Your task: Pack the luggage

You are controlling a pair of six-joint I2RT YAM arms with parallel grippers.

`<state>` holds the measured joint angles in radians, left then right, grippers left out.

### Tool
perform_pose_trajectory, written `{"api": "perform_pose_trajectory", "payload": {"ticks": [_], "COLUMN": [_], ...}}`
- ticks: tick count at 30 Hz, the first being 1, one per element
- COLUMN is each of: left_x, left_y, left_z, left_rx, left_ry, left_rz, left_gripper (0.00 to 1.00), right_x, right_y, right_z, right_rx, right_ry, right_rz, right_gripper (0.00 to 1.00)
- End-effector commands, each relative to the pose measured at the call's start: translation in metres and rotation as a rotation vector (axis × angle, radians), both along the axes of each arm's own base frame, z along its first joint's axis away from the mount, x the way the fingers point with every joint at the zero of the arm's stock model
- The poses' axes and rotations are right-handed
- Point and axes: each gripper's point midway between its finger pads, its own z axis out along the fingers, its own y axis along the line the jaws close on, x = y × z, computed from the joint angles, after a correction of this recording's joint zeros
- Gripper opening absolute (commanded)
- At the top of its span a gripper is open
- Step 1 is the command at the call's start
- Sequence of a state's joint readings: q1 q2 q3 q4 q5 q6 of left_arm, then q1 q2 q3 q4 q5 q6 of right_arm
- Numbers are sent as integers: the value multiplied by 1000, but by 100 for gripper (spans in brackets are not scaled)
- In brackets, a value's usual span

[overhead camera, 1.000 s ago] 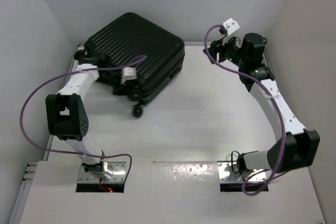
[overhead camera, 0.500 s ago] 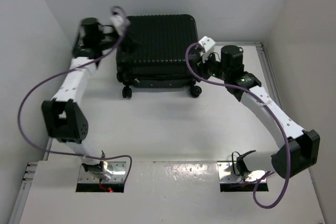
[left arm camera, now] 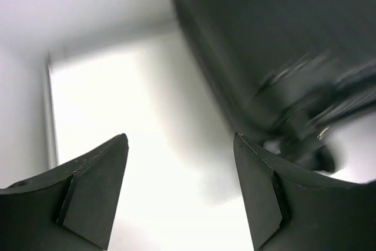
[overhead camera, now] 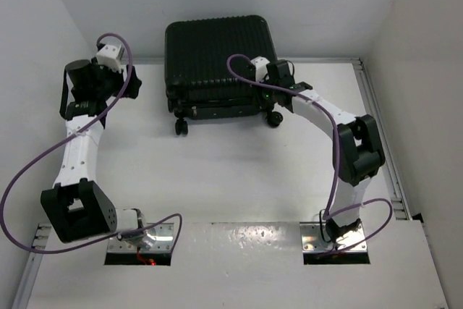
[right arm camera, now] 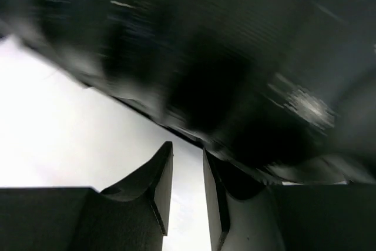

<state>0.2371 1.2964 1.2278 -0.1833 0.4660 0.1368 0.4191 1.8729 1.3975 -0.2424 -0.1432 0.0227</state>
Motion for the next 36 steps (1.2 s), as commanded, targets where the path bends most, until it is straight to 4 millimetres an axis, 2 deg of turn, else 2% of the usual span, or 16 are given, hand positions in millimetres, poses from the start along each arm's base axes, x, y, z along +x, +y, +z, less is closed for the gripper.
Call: {"api": "perform_pose_trajectory", "payload": {"ticks": [1,6,8,11,14,15,16,18,19,20,21,22,24,28,35,36], "left_x": [-5,0,5,17,43,56,71,92,109,115,119,119,120,103,90,85], "left_y": [21,24,20,16,2,2,-10,-19,-24,-33,-35,-48,-59,-86,-91,-95], "left_z": [-32,-62,-77,-77,-75,-91,-78,-80,-82,-85,-86,-88,-92,-105,-117,-121], "left_rx": [-29,30,26,38,27,12,7,-24,-60,-80,-95,-112,-125,-120,-79,-68], "left_ry": [77,121,153,133,108,141,116,132,140,154,156,166,173,200,248,255], "left_rz": [94,63,25,-36,-113,-127,-153,-167,-182,-205,-218,-271,-315,-472,-427,-429], "left_gripper": [78,78,78,82,83,83,83,83,83,82,82,82,81,80,78,78], "right_x": [63,86,91,90,78,76,72,58,45,30,17,-5,-41,-104,-138,-123], "right_y": [-91,-208,-281,-347,-390,-396,-389,-377,-337,-321,-307,-273,-248,-240,-191,-172], "right_z": [46,69,81,94,104,107,93,111,86,106,93,93,78,58,24,22], "right_rx": [-68,-125,-142,-172,-240,-241,-177,-89,41,45,66,132,112,131,214,194], "right_ry": [-195,-256,-282,-314,-341,-348,-312,-332,-247,-272,-228,-193,-157,-85,122,84], "right_rz": [-341,-630,-771,-854,-872,-879,-806,-747,-573,-488,-431,-264,-65,118,287,325], "right_gripper": [28,28,28,28,30,32,39,47,57,61,63,65,63,58,50,50]}}
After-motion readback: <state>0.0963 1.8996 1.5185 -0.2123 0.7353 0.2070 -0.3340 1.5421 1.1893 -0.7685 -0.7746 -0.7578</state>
